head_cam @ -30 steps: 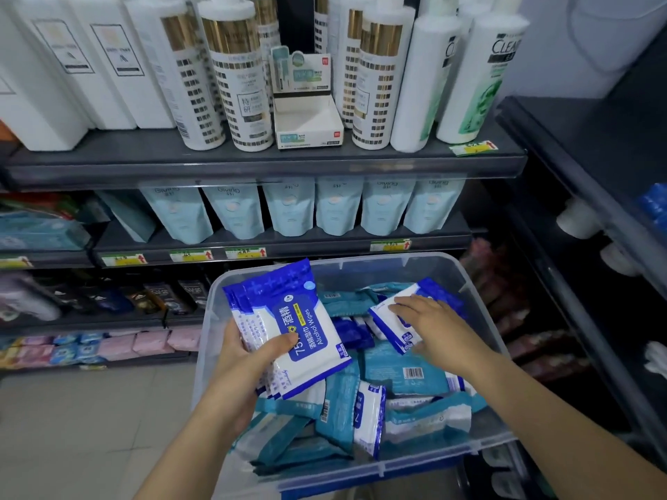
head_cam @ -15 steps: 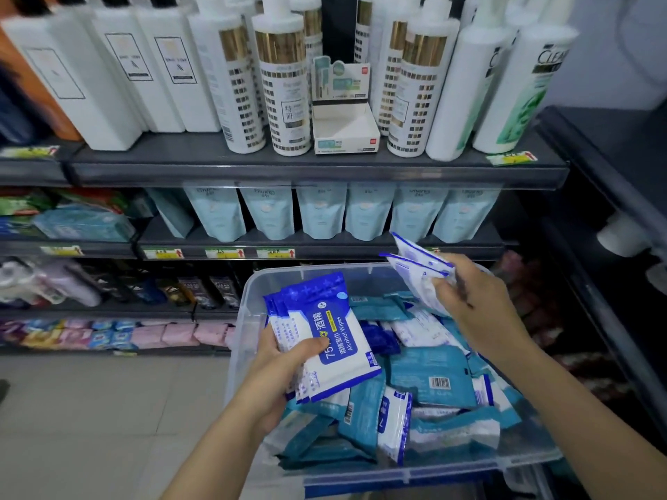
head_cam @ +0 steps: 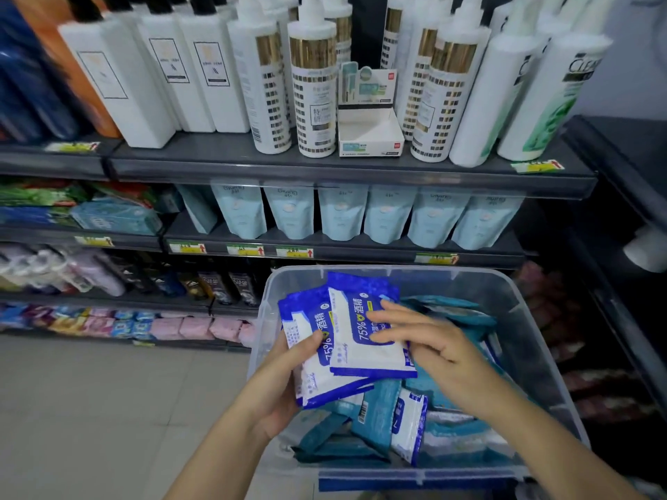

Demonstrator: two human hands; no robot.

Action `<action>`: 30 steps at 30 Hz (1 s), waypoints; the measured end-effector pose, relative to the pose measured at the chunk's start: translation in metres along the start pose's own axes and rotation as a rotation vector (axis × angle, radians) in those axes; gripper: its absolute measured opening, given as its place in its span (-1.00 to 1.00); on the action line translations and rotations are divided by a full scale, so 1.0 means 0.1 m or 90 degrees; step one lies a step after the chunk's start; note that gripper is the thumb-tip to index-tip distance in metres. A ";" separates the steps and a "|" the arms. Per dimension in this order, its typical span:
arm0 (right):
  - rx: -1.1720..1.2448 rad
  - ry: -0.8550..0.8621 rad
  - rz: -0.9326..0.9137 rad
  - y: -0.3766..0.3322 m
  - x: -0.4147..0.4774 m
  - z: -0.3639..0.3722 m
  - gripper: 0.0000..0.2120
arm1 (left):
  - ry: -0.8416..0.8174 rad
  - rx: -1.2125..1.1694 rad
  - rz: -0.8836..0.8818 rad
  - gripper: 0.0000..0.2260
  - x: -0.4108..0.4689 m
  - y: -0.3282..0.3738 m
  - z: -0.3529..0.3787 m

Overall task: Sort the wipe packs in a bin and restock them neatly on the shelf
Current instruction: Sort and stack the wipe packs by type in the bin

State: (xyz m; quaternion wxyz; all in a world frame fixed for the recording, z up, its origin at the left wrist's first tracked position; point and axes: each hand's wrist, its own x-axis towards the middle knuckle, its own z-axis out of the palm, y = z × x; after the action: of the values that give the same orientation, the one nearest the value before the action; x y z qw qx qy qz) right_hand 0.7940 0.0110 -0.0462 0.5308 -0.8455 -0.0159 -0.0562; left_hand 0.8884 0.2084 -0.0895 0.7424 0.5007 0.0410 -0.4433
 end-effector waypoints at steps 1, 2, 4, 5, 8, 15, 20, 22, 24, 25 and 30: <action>0.104 -0.011 0.062 -0.05 0.00 -0.01 -0.46 | 0.002 -0.001 0.012 -0.34 -0.01 0.00 0.02; 0.200 0.007 0.120 -0.08 -0.01 -0.01 -0.49 | 0.005 -0.003 0.025 -0.40 -0.03 0.01 0.04; 0.293 0.098 0.178 -0.11 0.02 0.05 -0.64 | 0.017 0.003 0.047 -0.44 -0.06 0.03 0.11; 0.307 0.151 0.193 -0.11 0.05 0.09 -0.74 | 0.029 0.010 0.060 -0.43 -0.06 0.03 0.14; 0.348 0.260 0.250 -0.08 0.13 0.16 -0.62 | 0.068 0.052 0.108 -0.43 -0.07 0.04 0.22; 0.519 0.112 0.424 0.03 0.11 0.10 -0.40 | 0.093 0.122 0.154 -0.42 -0.07 0.01 0.25; 0.454 0.118 0.403 0.01 0.10 0.10 -0.61 | 0.094 0.138 0.137 -0.42 -0.04 -0.06 0.23; 0.424 0.102 0.388 -0.03 0.12 0.11 -0.61 | 0.092 0.143 0.134 -0.40 -0.02 -0.08 0.21; 0.414 0.092 0.386 -0.06 0.14 0.14 -0.62 | 0.087 0.156 0.144 -0.39 -0.01 -0.07 0.19; 0.409 0.086 0.385 -0.08 0.15 0.16 -0.62 | 0.085 0.164 0.147 -0.39 -0.01 -0.06 0.19; 0.365 0.055 0.347 -0.21 0.23 0.33 -0.60 | 0.090 0.174 0.171 -0.20 -0.06 -0.02 0.18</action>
State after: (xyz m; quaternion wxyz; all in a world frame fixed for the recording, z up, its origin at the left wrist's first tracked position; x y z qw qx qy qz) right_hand 0.8176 0.0486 -0.0392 0.7409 -0.6330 0.2167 0.0583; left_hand 0.8768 0.1981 -0.0790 0.7153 0.6274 -0.0348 -0.3058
